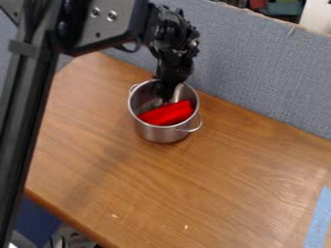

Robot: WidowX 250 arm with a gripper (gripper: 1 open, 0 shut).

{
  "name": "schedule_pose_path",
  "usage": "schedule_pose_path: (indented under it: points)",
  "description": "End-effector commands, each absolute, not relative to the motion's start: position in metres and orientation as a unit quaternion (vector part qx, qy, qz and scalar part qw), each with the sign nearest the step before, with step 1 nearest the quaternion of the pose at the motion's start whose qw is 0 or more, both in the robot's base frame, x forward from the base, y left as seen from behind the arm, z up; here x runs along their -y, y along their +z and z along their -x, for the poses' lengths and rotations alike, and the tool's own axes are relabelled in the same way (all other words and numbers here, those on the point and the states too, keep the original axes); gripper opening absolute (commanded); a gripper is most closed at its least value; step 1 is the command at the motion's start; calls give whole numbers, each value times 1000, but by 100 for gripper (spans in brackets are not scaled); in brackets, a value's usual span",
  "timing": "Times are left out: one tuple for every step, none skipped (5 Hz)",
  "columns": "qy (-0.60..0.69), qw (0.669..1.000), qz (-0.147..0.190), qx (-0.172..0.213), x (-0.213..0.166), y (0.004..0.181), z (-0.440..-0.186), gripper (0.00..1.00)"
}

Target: Put the red object in the metal pot

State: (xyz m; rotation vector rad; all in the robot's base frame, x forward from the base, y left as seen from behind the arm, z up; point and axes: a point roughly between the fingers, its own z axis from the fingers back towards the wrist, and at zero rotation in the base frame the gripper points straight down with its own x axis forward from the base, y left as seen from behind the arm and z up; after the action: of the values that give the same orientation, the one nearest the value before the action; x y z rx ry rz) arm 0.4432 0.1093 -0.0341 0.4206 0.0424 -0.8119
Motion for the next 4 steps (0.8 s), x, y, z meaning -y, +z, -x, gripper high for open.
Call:
schedule_pose_path:
  points:
    - [-283,937,-201,-28,-121,-31,-446,0]
    - [-325,924,-199,-18,-142,-39,-443,0]
    - [-367,909,-199,-8,-164,-48,-442,0]
    - [-394,897,-199,-2,-131,-50,-437,0]
